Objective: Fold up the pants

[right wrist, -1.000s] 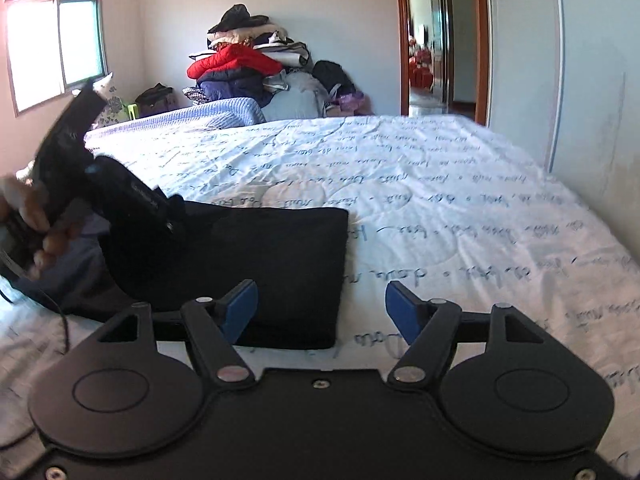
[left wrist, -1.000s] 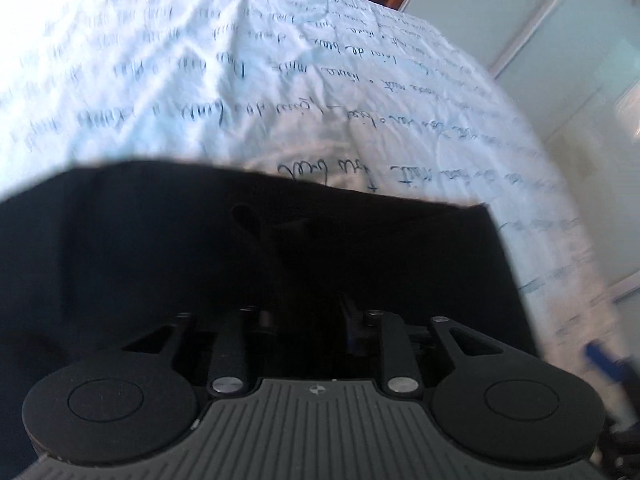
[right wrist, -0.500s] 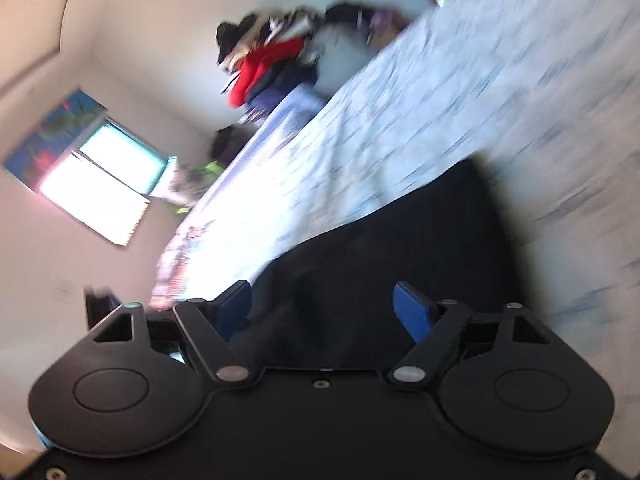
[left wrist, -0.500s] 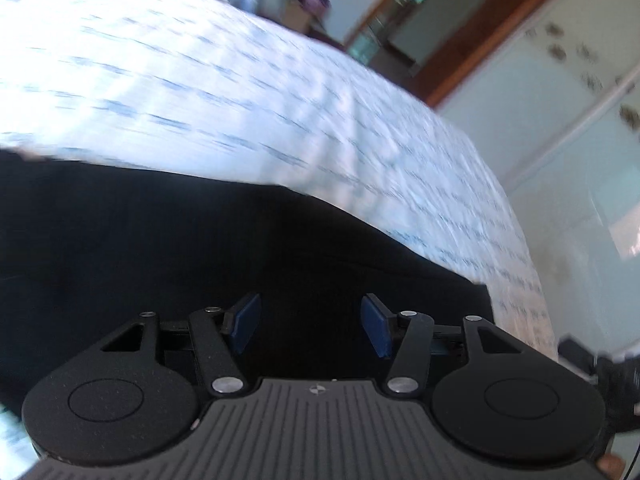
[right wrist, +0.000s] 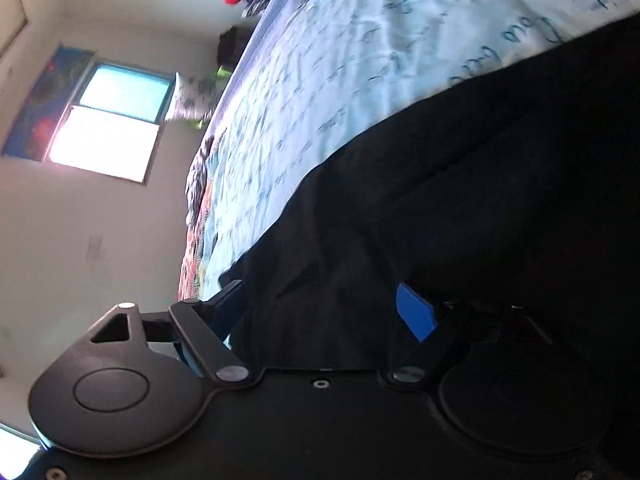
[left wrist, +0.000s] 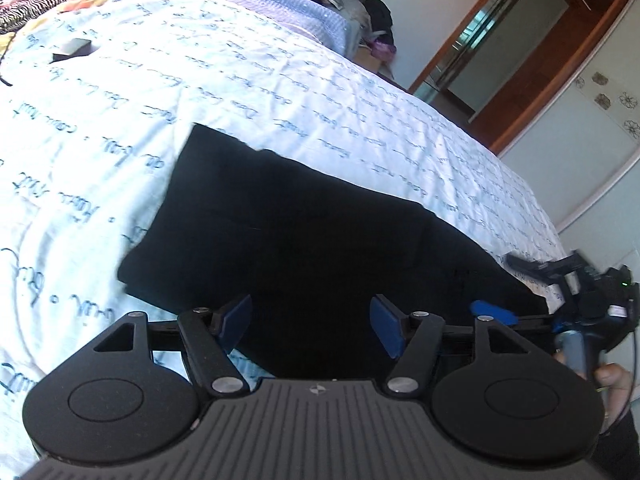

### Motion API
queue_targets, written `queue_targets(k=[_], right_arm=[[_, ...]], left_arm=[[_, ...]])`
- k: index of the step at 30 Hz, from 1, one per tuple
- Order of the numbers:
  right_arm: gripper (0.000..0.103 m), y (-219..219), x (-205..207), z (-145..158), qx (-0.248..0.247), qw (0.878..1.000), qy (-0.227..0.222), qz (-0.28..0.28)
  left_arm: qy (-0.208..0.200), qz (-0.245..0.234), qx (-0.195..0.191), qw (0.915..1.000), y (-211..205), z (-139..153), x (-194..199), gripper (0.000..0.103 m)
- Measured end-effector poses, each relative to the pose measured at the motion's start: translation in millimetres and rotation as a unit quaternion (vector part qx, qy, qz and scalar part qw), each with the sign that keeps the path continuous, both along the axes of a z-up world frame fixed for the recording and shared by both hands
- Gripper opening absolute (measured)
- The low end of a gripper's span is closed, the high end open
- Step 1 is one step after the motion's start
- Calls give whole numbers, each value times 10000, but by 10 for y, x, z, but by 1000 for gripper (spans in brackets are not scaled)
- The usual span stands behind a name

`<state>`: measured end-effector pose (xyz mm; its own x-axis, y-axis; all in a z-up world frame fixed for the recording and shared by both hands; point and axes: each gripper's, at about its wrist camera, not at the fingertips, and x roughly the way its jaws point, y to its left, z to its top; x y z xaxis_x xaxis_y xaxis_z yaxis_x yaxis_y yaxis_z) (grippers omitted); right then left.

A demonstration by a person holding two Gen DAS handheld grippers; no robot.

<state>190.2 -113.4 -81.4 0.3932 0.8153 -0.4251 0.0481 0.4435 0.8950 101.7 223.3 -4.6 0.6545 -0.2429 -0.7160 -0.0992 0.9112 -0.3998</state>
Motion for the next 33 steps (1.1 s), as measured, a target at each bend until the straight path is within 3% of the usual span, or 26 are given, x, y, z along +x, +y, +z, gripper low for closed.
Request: queue_targets(k=[4,5,7,11,13,15,17,18,20,21,23,26,31,33], right_arm=[[89,-88,0,-129,266,9977,76,-623],[88,-28,10,-212,201,9981,131,-565],[85,122,21,-80,-239,9992,-134,-283],[86,163,42,96,23,9995,-246,-208],[92,131,52,7,-234,9990,-220,-297],[83,79,24,-108,-310,9987,-255,-305],[85,90,-17,0,-410,9986,-175,-273],[85,136,-51,77,-536,9980,-259,-197],[85,378,-150,332,-996,9903,-940,216],[85,537,-236,461,-1410,9796,-1371,424],[85,934,-427,670,-2180,9463,-2230,854],[85,1456,-692,771,-2918,8937,-3057,1505],[85,1882,-995,700,-3393,8460,-3597,1995],[85,2057,-1135,693,-3736,8063,-4031,2187]], left_arm=[[-35,-50,-73,10000,17,-40,58,68],[-35,-68,-73,9999,2,-46,74,68],[-84,-113,-71,9999,-14,-37,64,68],[-214,-40,-228,9995,66,-5,22,71],[-201,137,-211,9995,161,-11,-2,71],[-205,323,-207,9991,267,-9,-30,71],[-242,486,-239,9982,396,5,-57,71],[-267,566,-282,9976,468,8,-67,72],[-279,688,-541,9958,639,-34,-56,73],[-247,747,-771,9939,732,-82,-42,73],[-156,828,-1296,9880,918,-198,9,73],[-68,1030,-1823,9778,1100,-324,80,73],[-377,1211,-1933,9729,1175,-236,-6,74],[-450,1262,-1954,9715,1173,-219,-82,75]])
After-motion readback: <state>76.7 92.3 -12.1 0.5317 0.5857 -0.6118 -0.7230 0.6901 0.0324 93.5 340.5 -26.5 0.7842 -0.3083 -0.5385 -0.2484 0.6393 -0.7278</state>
